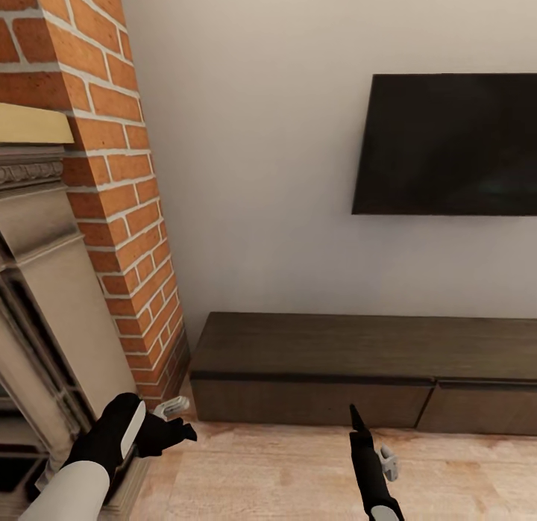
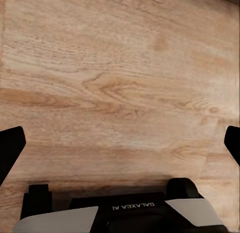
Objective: Place each of the two pumpkins and all three candles from the living room inside a cabinet in the living room (use any cabinet), then make sure every cabinet is closed, and position the cauldron so it is next to a table in the living room.
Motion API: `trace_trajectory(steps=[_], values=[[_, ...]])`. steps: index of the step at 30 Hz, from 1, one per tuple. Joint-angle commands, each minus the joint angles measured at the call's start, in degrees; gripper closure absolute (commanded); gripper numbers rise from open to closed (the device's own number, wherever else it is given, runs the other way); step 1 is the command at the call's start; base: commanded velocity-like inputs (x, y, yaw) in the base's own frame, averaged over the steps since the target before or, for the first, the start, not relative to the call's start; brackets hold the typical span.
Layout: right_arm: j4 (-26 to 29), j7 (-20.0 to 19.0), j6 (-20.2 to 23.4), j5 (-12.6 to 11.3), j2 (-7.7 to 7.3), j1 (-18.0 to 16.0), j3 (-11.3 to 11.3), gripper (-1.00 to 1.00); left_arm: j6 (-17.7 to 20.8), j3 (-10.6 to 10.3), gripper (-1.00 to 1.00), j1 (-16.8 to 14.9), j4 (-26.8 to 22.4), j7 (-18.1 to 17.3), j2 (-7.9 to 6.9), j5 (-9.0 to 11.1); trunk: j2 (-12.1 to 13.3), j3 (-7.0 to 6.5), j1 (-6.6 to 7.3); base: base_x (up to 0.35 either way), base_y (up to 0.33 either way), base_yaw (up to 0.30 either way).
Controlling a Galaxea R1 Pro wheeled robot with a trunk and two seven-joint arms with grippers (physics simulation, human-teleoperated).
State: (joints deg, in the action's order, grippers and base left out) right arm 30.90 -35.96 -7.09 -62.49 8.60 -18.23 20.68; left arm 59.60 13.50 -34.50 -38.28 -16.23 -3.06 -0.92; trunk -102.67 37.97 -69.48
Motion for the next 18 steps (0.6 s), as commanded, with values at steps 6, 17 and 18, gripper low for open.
trace_trajectory(steps=[6,17,18], values=[[-0.05,-0.34,-0.42,-0.35,-0.21,-0.05,0.15,-1.0,0.34,0.07,-1.0,-0.29,-0.04,-1.85,0.2,-0.13,-2.45,1.14,-1.32,0.0,0.0,0.0],[0.6,-1.05,-0.32,-0.03,-0.7,-0.14,0.09,-1.0,0.38,0.04,-1.0,-0.48,-0.13,-3.21,0.44,-0.03,-6.86,3.11,-3.73,0.0,0.0,0.0],[0.67,-1.08,-0.27,-0.01,-0.69,-0.14,0.03,-1.0,0.4,0.01,-1.0,-0.48,-0.13,-5.52,0.36,-0.02,-7.26,3.29,-3.95,0.0,0.0,0.0]])
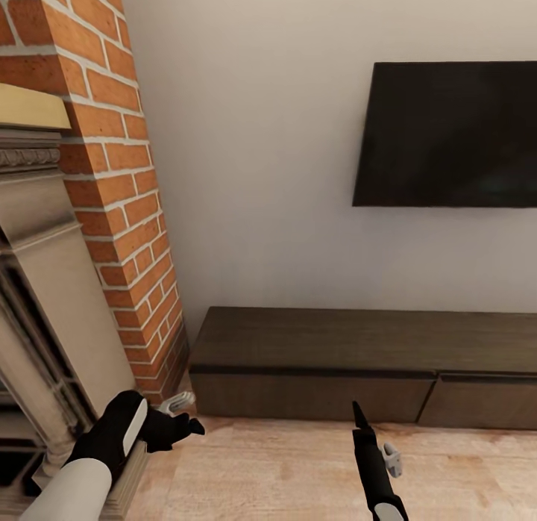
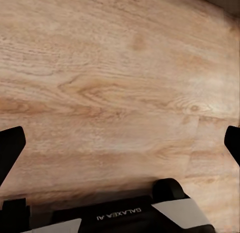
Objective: Place each of the two pumpkins and all three candles from the living room inside a cabinet in the living room (use any cabinet), then make sure every cabinet is closed, and position the cauldron so it is next to a table in the living room.
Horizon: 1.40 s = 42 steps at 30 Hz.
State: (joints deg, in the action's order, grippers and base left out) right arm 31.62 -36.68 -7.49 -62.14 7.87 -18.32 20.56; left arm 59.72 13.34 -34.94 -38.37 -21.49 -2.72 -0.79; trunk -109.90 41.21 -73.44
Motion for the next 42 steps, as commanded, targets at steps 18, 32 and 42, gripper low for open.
trace_trajectory(steps=[18,32,42], values=[[4.81,-0.56,0.11,0.0,0.19,-0.22,-2.62,-1.0,0.28,-1.9,-1.0,-0.12,0.25,-10.25,0.33,-0.79,-6.46,2.93,-3.51,0.0,0.0,0.0],[4.61,-0.58,-0.16,-0.03,-0.04,-0.23,-4.88,-1.0,0.28,-2.27,-1.0,-0.12,0.3,-10.27,0.26,-0.42,-12.07,5.45,-6.59,0.0,0.0,0.0],[4.26,-3.17,-0.07,-0.53,-0.22,-0.23,-4.59,-1.0,0.28,-2.35,-1.0,-0.12,0.3,-10.48,0.18,-0.27,-16.08,7.24,-8.78,0.0,0.0,0.0]])
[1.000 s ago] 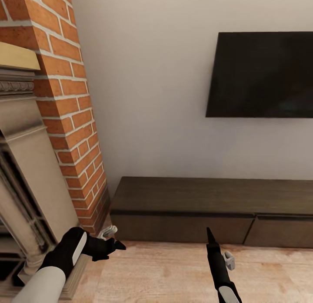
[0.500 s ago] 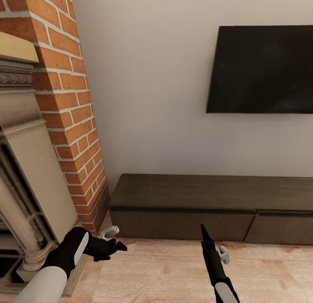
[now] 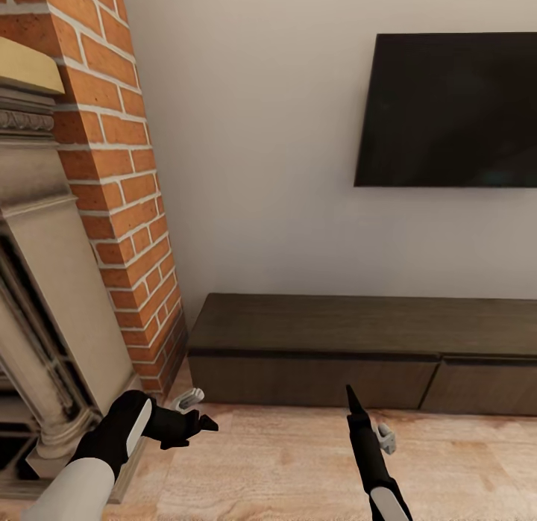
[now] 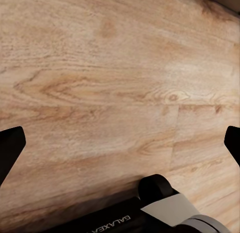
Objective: Place each of the two pumpkins and all three candles from the living room inside a cabinet in the living room (use any cabinet), then make sure every cabinet is closed, and position the cauldron so it is next to a table in the living room.
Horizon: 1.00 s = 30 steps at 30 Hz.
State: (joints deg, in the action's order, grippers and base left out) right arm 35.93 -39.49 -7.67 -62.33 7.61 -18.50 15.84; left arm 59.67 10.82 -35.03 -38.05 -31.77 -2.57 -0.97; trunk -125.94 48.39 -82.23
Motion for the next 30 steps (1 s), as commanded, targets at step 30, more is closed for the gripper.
trace_trajectory(steps=[30], values=[[-1.03,-1.46,0.2,-0.52,-1.11,0.21,1.93,-1.0,0.34,0.17,-1.0,-0.04,0.17,-0.48,0.35,0.0,-11.27,5.09,-6.15,0.0,0.0,0.0]])
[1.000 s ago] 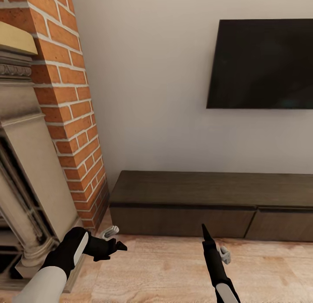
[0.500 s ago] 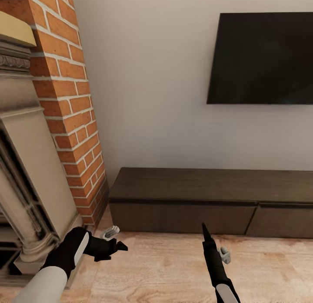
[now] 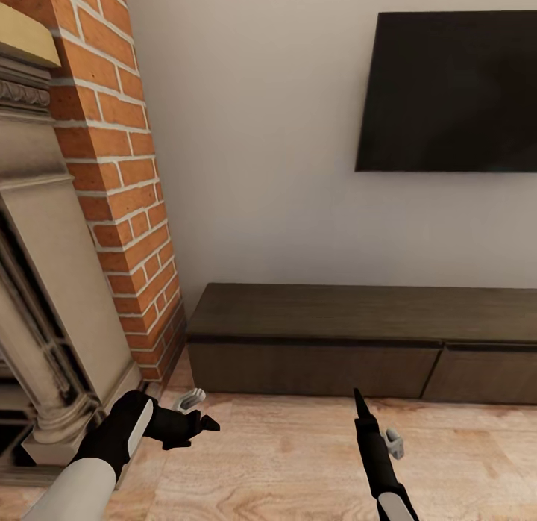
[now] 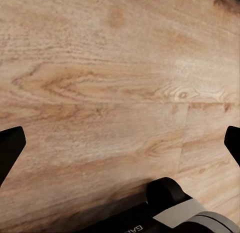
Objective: Place each of the two pumpkins and all three candles from the living room inside a cabinet in the living room (use any cabinet), then make sure every cabinet is closed, and position the cauldron so it is next to a table in the living room.
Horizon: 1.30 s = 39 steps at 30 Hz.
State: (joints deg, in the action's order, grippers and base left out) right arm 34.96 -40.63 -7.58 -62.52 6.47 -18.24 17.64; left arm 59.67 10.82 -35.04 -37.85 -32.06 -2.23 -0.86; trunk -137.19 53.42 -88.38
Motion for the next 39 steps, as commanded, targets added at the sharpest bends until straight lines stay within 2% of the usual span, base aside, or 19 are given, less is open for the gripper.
trace_trajectory(steps=[1,4,9,11,18,23,28,32,39], values=[[-0.06,-0.33,0.11,-0.32,0.04,-0.04,0.17,-1.0,0.33,0.17,-1.0,-0.03,-0.03,-0.19,0.0,-0.11,-0.02,0.06,0.01,0.0,0.0,0.0],[-0.06,-0.33,0.11,-0.32,0.03,-0.04,0.19,-1.0,0.33,0.17,-1.0,-0.03,-0.03,-0.19,-0.04,-0.11,-0.02,0.06,0.01,0.0,0.0,0.0],[-0.06,-0.33,0.18,-0.32,0.03,-0.05,0.28,-1.0,0.33,0.2,-1.0,-0.03,-0.03,-0.23,-0.19,-0.18,-2.03,0.95,-1.09,0.0,0.0,0.0],[-0.06,-0.33,0.19,-0.32,0.03,-0.04,0.28,-1.0,0.33,0.23,-1.0,-0.03,-0.03,-0.52,-0.35,-0.19,-2.03,0.95,-1.09,0.0,0.0,0.0],[-0.06,-0.33,0.27,-0.32,-0.03,-0.04,0.28,-1.0,0.0,-0.13,-1.0,-0.03,-0.36,-5.08,-1.42,-0.61,-2.03,0.95,-1.09,0.002,0.0,0.0],[-0.11,-0.18,0.47,-0.49,-0.01,-0.04,0.37,-1.0,-0.14,-0.18,-1.0,-0.03,-0.46,-5.83,-1.38,-0.59,-2.03,0.95,-1.09,0.141,0.0,0.0],[-0.21,0.07,0.54,-4.86,-0.05,-0.04,0.3,-1.0,-0.16,-0.25,-1.0,-0.01,-0.47,-6.0,-1.32,-0.55,-2.03,0.95,-1.09,0.069,0.0,0.0],[-1.15,0.18,0.54,-5.6,-0.05,-0.05,0.36,-1.0,-0.21,-0.27,-1.0,-0.01,-0.47,-6.0,-1.17,-0.55,-2.03,0.95,-1.09,0.102,0.0,0.0],[-1.89,0.28,0.55,-5.76,-0.05,-0.04,2.32,-1.0,-0.25,-0.26,-1.0,-0.03,-0.47,-5.93,-0.9,-0.55,-2.03,0.95,-1.09,0.07,0.0,0.0]])
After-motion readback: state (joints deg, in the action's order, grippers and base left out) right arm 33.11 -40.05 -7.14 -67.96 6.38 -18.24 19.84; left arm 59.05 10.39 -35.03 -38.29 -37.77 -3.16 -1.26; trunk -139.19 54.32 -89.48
